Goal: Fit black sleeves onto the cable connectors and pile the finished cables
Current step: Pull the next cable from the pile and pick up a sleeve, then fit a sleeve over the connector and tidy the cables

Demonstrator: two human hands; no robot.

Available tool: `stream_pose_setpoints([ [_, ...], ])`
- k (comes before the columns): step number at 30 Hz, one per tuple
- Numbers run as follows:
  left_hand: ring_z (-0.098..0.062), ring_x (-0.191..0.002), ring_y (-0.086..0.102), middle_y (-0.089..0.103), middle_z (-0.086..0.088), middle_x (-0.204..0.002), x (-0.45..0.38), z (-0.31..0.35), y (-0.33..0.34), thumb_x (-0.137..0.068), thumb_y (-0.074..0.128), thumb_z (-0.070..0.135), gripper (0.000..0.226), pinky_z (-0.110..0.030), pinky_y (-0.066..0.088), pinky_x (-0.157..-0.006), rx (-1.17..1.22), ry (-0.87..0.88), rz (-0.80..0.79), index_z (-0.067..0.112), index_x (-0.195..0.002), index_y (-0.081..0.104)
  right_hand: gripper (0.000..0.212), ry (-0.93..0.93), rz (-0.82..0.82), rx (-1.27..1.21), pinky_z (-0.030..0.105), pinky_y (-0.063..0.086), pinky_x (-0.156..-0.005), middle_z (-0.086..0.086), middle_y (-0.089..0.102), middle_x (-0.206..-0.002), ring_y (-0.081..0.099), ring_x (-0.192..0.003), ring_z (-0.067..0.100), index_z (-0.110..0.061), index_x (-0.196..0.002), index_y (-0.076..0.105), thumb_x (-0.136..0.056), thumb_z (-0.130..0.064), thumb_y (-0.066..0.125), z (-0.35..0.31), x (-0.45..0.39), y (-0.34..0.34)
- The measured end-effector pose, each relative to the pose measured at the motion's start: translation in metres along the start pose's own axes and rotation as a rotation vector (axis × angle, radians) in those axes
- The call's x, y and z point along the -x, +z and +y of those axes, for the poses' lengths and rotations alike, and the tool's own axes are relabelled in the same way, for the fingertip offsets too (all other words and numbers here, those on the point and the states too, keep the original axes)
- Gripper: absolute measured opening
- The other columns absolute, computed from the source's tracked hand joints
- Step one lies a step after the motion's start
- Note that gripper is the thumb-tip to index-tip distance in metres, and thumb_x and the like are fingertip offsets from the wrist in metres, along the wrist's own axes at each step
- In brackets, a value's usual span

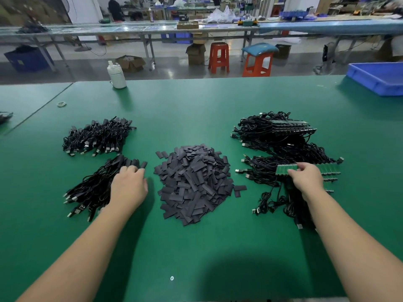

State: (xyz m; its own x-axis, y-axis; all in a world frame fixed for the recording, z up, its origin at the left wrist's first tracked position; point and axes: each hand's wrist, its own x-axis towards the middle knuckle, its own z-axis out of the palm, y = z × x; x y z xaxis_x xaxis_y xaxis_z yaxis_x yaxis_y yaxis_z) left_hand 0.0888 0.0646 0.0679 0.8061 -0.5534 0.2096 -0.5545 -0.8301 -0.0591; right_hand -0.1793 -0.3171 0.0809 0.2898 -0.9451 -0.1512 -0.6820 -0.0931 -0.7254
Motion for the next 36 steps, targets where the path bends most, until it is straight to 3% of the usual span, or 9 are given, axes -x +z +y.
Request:
stream_pose_setpoints([
  [5, -0.025, -0.098, 0.056, 0.068, -0.006, -0.107, 0.005, 0.045, -0.008, -0.091, 0.059, 0.02, 0.027, -0.036, 0.05, -0.08, 0.139, 0.132, 0.079, 0.013, -0.114, 0.07, 0.047, -0.04, -0.078, -0.052, 0.042, 0.048, -0.088, 0.016, 0.062, -0.13, 0.06, -0.111, 0.036, -0.006, -0.142, 0.051, -0.098, -0.018, 0.061, -0.014, 0.011, -0.006],
  [7, -0.02, -0.103, 0.057, 0.067, 0.0, -0.113, 0.009, 0.07, -0.017, -0.094, 0.055, 0.024, 0.028, -0.034, 0.051, -0.083, 0.249, 0.178, 0.055, 0.018, -0.119, 0.068, 0.044, -0.081, -0.078, -0.034, 0.041, 0.052, -0.076, 0.015, 0.066, -0.112, 0.064, -0.101, 0.038, -0.007, -0.141, 0.054, -0.099, -0.021, 0.059, -0.022, 0.018, -0.014],
  [10, -0.008, -0.096, 0.063, 0.068, 0.011, -0.111, 0.017, 0.113, -0.033, -0.097, 0.055, 0.031, 0.029, -0.027, 0.053, -0.084, 0.554, 0.236, -0.083, 0.028, -0.124, 0.064, 0.031, -0.238, -0.165, -0.018, 0.027, 0.037, -0.052, 0.005, 0.065, -0.089, 0.054, -0.061, 0.019, -0.008, -0.121, 0.067, -0.096, -0.025, 0.063, -0.037, 0.036, -0.02],
  [13, 0.0, -0.066, 0.066, 0.074, 0.013, -0.087, 0.027, 0.161, -0.047, -0.095, 0.06, 0.035, 0.034, -0.015, 0.045, -0.057, 1.087, 0.148, -0.373, 0.029, -0.129, 0.061, 0.034, -0.35, -0.262, -0.044, 0.032, 0.05, -0.072, 0.002, 0.068, -0.096, 0.058, -0.075, 0.016, -0.011, -0.122, 0.067, -0.093, -0.028, 0.069, -0.052, 0.058, -0.019],
  [16, -0.005, -0.071, 0.072, 0.075, 0.003, -0.085, 0.031, 0.199, -0.048, -0.096, 0.061, 0.035, 0.043, -0.019, 0.045, -0.053, 1.273, 0.098, -0.463, 0.019, -0.136, 0.054, 0.022, -0.417, -0.329, -0.052, 0.033, 0.05, -0.072, -0.002, 0.064, -0.08, 0.058, -0.072, 0.014, -0.012, -0.107, 0.071, -0.091, -0.028, 0.071, -0.061, 0.075, -0.014],
  [20, -0.021, -0.07, 0.073, 0.076, -0.003, -0.088, 0.031, 0.221, -0.051, -0.097, 0.059, 0.031, 0.024, -0.026, 0.041, -0.054, 1.372, 0.035, -0.533, 0.013, -0.112, 0.063, 0.008, -0.457, -0.392, -0.127, 0.035, 0.045, -0.067, 0.002, 0.058, -0.068, 0.05, -0.064, 0.016, -0.014, -0.089, 0.072, -0.091, -0.022, 0.071, -0.063, 0.09, -0.009],
  [24, -0.017, -0.056, 0.07, 0.076, 0.005, -0.087, 0.033, 0.222, -0.054, -0.099, 0.057, 0.026, 0.015, -0.017, 0.036, -0.042, 1.351, 0.058, -0.461, 0.021, -0.088, 0.066, 0.006, -0.48, -0.398, -0.128, 0.035, 0.042, -0.065, 0.002, 0.061, -0.069, 0.05, -0.063, 0.018, -0.021, -0.085, 0.072, -0.084, -0.025, 0.077, -0.063, 0.098, -0.01],
  [30, -0.008, -0.043, 0.061, 0.075, 0.003, -0.073, 0.039, 0.225, -0.061, -0.102, 0.049, 0.024, 0.021, -0.018, 0.035, -0.04, 1.321, 0.047, -0.477, 0.018, -0.093, 0.067, 0.011, -0.449, -0.395, -0.112, 0.042, 0.055, -0.076, 0.0, 0.076, -0.079, 0.07, -0.083, 0.029, -0.019, -0.08, 0.076, -0.077, -0.027, 0.083, -0.072, 0.106, -0.011],
  [36, -0.014, -0.05, 0.069, 0.074, 0.007, -0.077, 0.044, 0.231, -0.065, -0.1, 0.049, 0.023, 0.025, -0.019, 0.04, -0.043, 1.301, -0.068, -0.407, 0.026, -0.082, 0.066, 0.011, -0.462, -0.314, -0.081, 0.039, 0.053, -0.067, -0.002, 0.074, -0.072, 0.068, -0.07, 0.029, -0.02, -0.076, 0.076, -0.077, -0.028, 0.083, -0.073, 0.11, -0.007],
])
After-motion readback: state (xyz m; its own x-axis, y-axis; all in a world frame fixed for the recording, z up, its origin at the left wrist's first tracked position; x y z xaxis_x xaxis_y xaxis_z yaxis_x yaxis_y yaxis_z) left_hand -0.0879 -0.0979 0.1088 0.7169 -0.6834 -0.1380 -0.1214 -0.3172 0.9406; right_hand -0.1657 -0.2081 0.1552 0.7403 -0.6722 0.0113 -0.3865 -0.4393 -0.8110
